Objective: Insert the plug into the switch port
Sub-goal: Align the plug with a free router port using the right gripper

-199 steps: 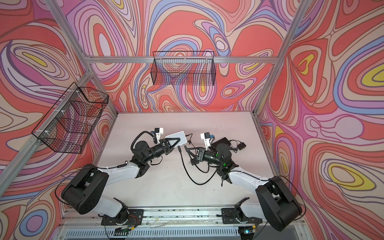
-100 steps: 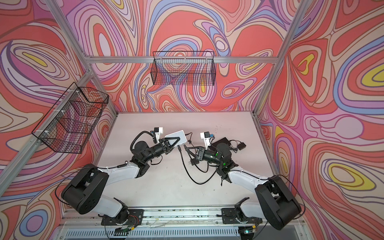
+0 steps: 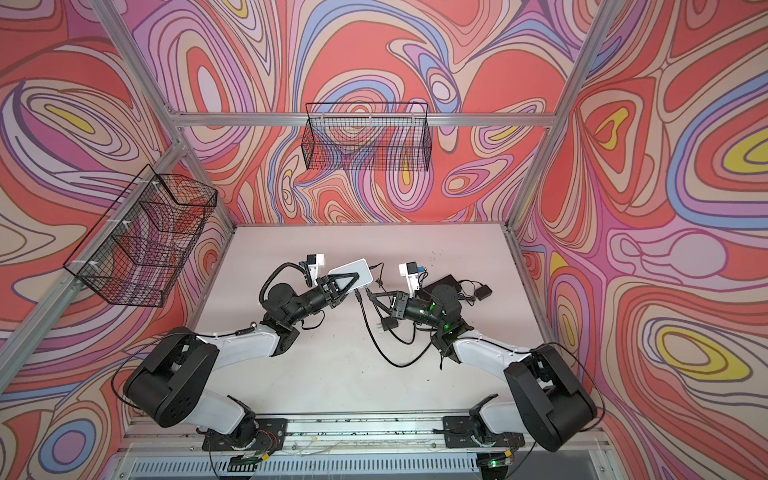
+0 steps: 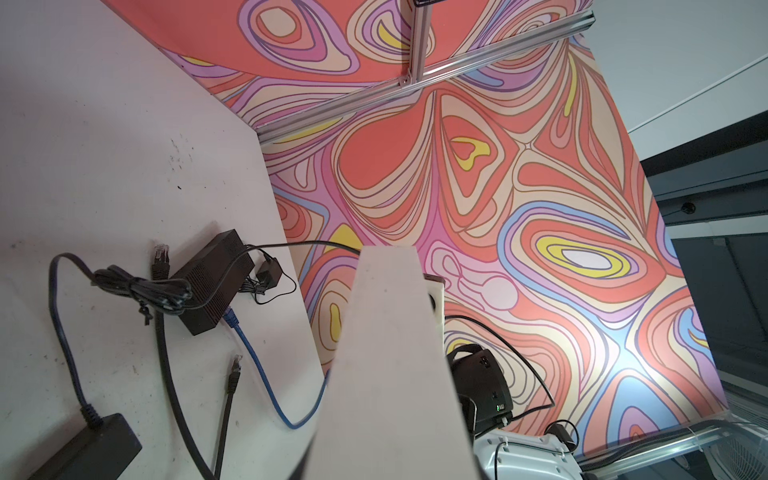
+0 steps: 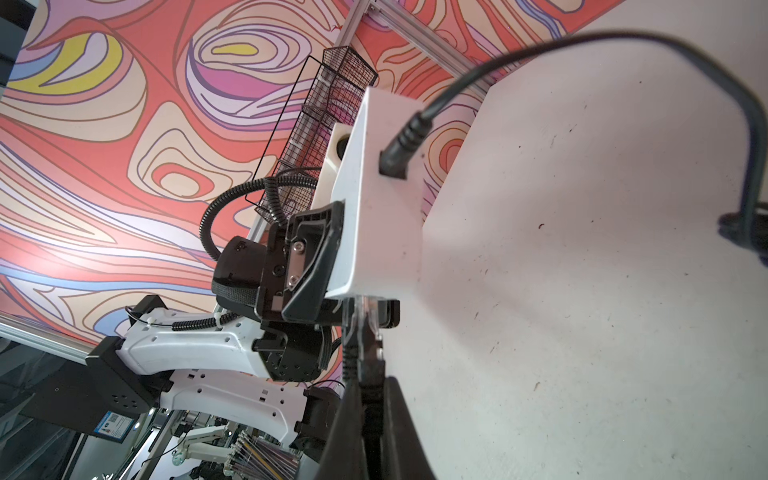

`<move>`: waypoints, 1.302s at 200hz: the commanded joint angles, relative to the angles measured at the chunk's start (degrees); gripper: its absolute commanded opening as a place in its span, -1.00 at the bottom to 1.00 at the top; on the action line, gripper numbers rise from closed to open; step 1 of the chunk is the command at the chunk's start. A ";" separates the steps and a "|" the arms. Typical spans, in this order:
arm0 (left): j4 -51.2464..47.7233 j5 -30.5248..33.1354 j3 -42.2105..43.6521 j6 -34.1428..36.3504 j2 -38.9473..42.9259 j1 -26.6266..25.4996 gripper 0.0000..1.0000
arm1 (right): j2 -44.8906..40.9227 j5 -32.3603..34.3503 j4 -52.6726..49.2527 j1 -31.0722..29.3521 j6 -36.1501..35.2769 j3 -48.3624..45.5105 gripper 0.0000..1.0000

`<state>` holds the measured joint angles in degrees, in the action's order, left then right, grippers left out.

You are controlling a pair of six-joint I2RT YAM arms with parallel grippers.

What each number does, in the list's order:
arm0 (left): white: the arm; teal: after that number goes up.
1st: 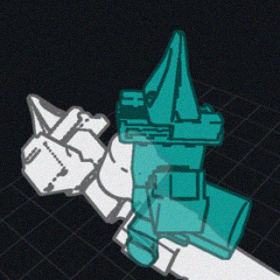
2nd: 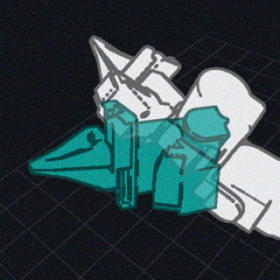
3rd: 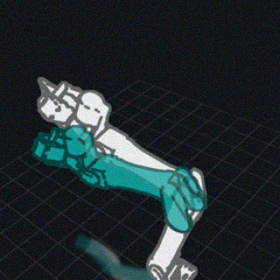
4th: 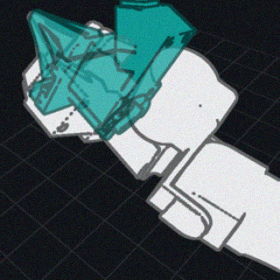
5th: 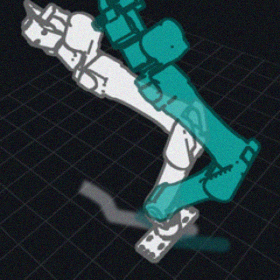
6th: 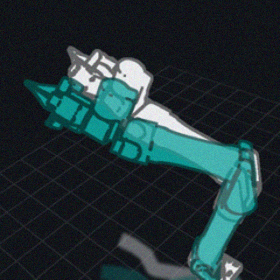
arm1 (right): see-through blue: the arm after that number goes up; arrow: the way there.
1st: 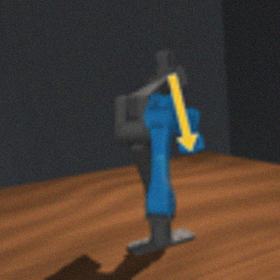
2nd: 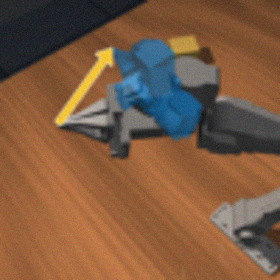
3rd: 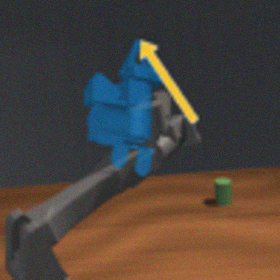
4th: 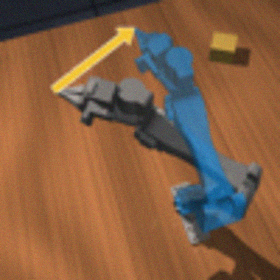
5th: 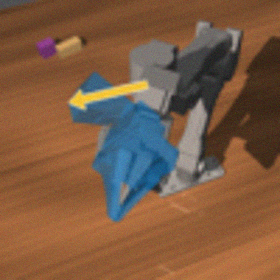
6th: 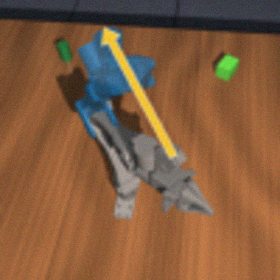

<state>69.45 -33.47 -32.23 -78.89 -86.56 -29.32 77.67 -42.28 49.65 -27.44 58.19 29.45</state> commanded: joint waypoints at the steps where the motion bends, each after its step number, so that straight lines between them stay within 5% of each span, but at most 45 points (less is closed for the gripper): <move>1: 6.15 -2.32 1.06 -1.70 0.17 -0.67 -0.94 | 0.30 0.19 3.38 0.11 0.58 2.94 -1.00; 129: 3.15 -2.38 4.04 -1.53 3.41 -0.73 -0.96 | -0.44 1.59 2.08 0.41 -0.86 4.74 -1.00; 209: 6.19 -2.90 3.31 -3.51 2.20 -1.66 -0.96 | 7.56 1.19 21.69 0.37 8.80 5.42 -1.00; 260: 6.51 -3.66 3.31 -3.76 2.28 -2.21 -0.96 | 8.38 1.46 22.49 0.37 9.43 6.03 -1.00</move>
<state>74.17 -27.86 -28.84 -82.28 -84.40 -29.04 86.15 -45.30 64.75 -27.44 66.37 31.99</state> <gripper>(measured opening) 0.255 0.073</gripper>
